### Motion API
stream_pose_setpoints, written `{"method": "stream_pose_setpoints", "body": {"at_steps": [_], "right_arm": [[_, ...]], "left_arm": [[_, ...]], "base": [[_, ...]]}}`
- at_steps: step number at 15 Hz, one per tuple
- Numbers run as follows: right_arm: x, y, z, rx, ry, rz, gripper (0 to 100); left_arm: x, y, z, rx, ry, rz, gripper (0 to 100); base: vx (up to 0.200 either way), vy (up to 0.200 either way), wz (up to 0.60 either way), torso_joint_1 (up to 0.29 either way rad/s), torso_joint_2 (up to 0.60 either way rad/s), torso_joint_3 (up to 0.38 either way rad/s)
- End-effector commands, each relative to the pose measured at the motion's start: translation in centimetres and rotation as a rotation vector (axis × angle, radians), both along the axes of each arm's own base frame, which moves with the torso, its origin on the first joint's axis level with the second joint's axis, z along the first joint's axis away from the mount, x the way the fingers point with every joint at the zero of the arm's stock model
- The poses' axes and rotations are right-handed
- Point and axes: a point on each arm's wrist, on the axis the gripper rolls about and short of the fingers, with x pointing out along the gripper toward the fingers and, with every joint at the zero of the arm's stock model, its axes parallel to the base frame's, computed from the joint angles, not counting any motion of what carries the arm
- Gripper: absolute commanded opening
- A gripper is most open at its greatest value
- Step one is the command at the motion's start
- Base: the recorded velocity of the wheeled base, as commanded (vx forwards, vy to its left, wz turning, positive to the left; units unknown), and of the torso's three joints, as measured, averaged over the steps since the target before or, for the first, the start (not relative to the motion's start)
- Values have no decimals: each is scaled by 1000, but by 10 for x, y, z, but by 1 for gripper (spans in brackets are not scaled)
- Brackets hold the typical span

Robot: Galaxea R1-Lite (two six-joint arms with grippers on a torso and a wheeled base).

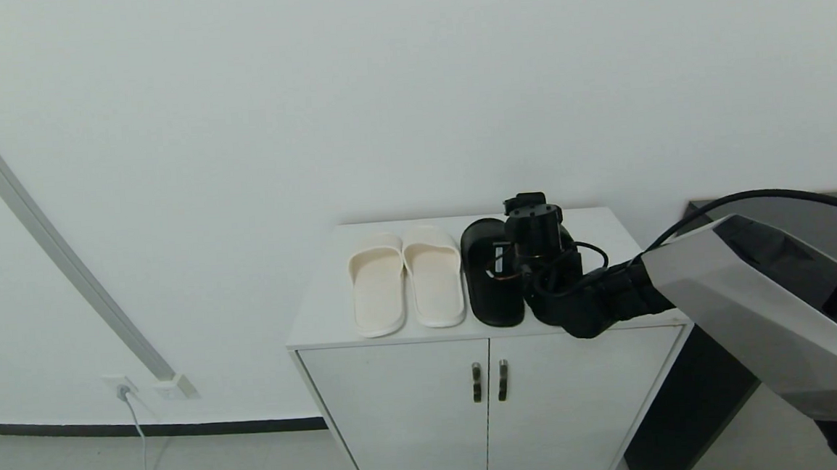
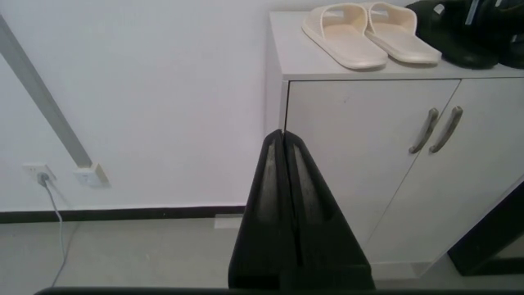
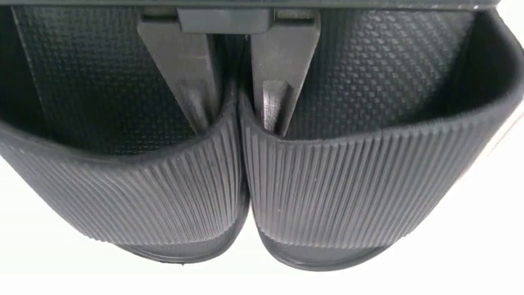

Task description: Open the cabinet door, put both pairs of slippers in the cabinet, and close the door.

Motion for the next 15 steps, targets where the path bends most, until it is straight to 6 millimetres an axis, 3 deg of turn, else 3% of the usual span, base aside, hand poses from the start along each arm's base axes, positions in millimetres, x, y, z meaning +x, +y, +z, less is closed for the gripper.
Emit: {"method": "stream_pose_setpoints", "body": {"at_steps": [1, 5, 10, 11, 12, 13, 15], "right_arm": [[-8, -4, 17, 14, -19, 2, 0], [-71, -21, 53, 24, -6, 135, 0], [-163, -53, 60, 13, 19, 410, 0], [-177, -61, 60, 19, 29, 472, 0], [-177, -61, 60, 19, 29, 472, 0], [-202, -72, 65, 35, 37, 620, 0], [-217, -75, 68, 38, 50, 694, 0]], "left_arm": [[0, 0, 0, 0, 0, 0, 0], [0, 0, 0, 0, 2, 0, 0], [0, 0, 0, 0, 0, 2, 0], [0, 0, 0, 0, 2, 2, 0], [0, 0, 0, 0, 2, 2, 0], [0, 0, 0, 0, 0, 0, 0], [0, 0, 0, 0, 2, 2, 0]], "base": [[0, 0, 0, 0, 0, 0], [0, 0, 0, 0, 0, 0], [0, 0, 0, 0, 0, 0], [0, 0, 0, 0, 0, 0], [0, 0, 0, 0, 0, 0], [0, 0, 0, 0, 0, 0], [0, 0, 0, 0, 0, 0]]}}
